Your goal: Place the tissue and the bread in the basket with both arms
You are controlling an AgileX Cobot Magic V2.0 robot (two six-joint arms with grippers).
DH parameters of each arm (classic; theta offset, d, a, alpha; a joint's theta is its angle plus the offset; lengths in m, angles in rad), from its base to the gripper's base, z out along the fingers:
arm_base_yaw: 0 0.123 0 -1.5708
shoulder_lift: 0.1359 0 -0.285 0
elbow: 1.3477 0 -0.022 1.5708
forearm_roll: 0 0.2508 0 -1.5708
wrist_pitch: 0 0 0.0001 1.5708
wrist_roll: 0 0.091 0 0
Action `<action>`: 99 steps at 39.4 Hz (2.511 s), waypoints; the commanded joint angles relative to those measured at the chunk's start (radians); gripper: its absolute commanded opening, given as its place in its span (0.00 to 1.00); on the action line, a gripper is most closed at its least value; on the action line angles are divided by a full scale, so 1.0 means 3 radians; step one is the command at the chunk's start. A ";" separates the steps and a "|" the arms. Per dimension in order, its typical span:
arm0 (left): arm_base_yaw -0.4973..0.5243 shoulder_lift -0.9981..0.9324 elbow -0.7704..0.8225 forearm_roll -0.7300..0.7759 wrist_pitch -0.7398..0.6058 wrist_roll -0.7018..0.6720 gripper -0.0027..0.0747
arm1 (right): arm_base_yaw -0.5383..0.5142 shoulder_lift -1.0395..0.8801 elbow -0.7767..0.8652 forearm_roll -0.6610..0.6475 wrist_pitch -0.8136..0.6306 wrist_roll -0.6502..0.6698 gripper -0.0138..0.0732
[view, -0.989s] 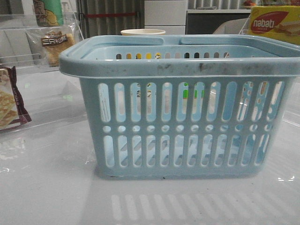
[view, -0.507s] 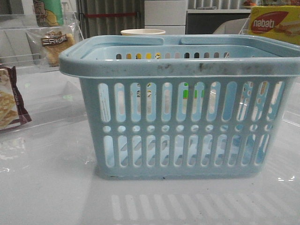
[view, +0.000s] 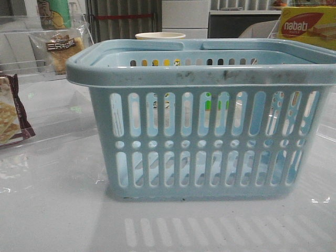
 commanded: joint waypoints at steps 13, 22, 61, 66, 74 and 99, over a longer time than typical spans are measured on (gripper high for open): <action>-0.0034 0.0981 -0.1103 -0.0034 0.1014 -0.0011 0.16 | 0.0005 0.1017 -0.1163 -0.0070 0.1143 -0.0008 0.22; -0.0034 0.1229 -0.1097 -0.0034 0.1462 -0.0011 0.16 | 0.0005 0.1370 -0.1098 -0.0073 0.1463 -0.0008 0.22; -0.0131 0.1426 -0.1084 -0.0257 0.1459 0.0039 0.57 | -0.0168 0.2606 -0.1625 -0.0130 0.1602 -0.0124 0.80; -0.0415 0.1426 -0.1063 -0.0266 0.1414 0.0106 0.57 | -0.0338 0.3064 -0.2014 -0.0127 0.1594 -0.0124 0.80; -0.0796 0.1426 -0.0953 -0.0266 0.1353 0.0131 0.57 | -0.0503 0.3915 -0.2726 -0.0059 0.1707 -0.0127 0.80; -0.0868 0.1426 -0.0889 -0.0271 0.1267 0.0131 0.57 | -0.0503 0.6131 -0.4638 0.0139 0.2075 -0.0586 0.80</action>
